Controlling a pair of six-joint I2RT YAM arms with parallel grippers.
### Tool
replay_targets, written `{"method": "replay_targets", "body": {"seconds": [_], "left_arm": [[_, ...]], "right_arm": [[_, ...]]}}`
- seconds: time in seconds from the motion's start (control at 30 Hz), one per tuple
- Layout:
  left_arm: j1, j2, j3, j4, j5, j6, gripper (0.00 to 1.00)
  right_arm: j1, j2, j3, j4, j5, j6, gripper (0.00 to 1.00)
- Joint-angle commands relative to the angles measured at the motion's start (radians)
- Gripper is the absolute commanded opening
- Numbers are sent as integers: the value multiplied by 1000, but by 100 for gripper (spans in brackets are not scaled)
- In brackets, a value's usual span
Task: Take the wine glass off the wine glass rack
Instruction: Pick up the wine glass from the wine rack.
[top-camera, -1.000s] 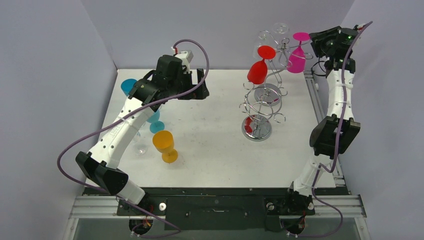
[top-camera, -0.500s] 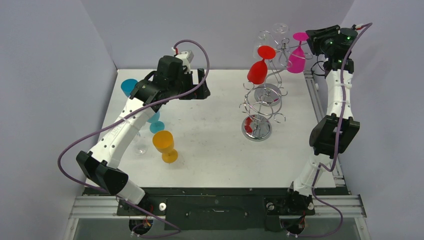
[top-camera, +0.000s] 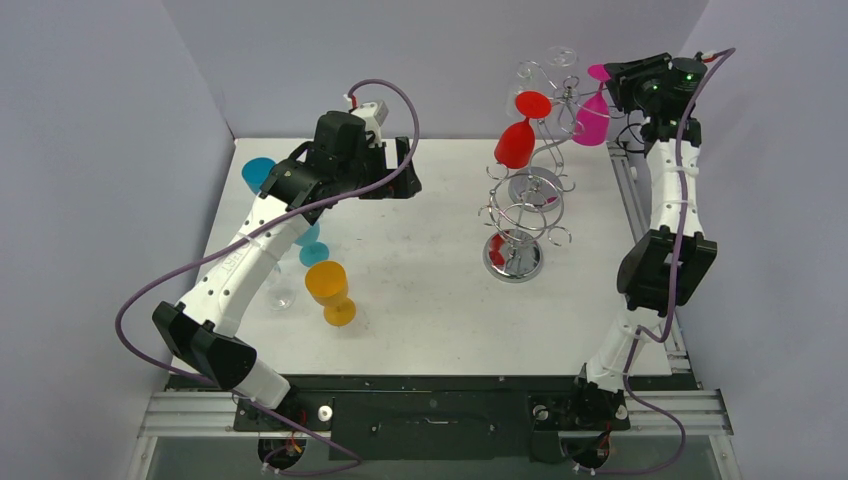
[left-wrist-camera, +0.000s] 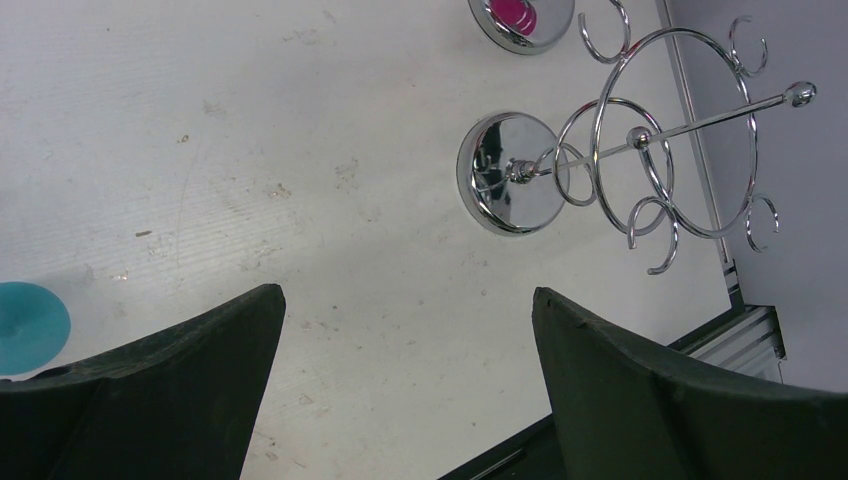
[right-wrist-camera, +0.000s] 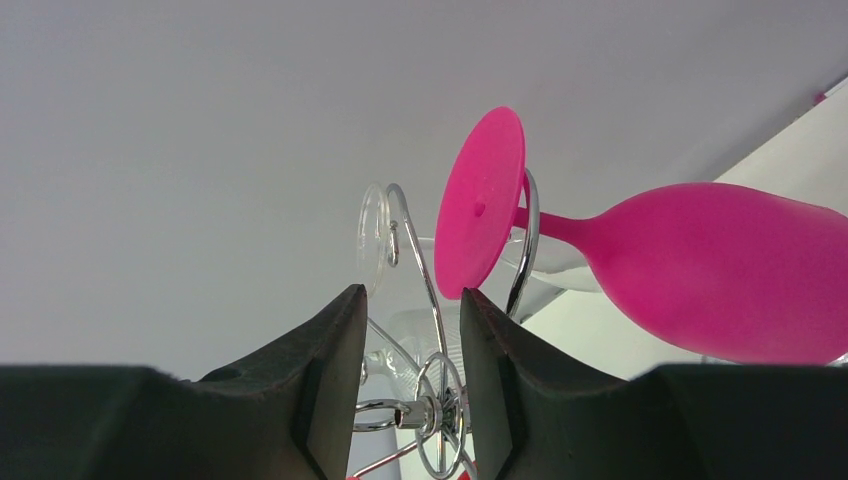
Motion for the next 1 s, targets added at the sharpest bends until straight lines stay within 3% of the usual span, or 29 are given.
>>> {"method": "replay_targets", "body": {"seconds": [0.0,0.97], "left_arm": [[-3,-3,0,56,7,1,92],[1,-12,-15,66,4,4,92]], "right_arm": [[11,-8,6,44,1,17,35],[48,-62,-49,-31,127,76,33]]}}
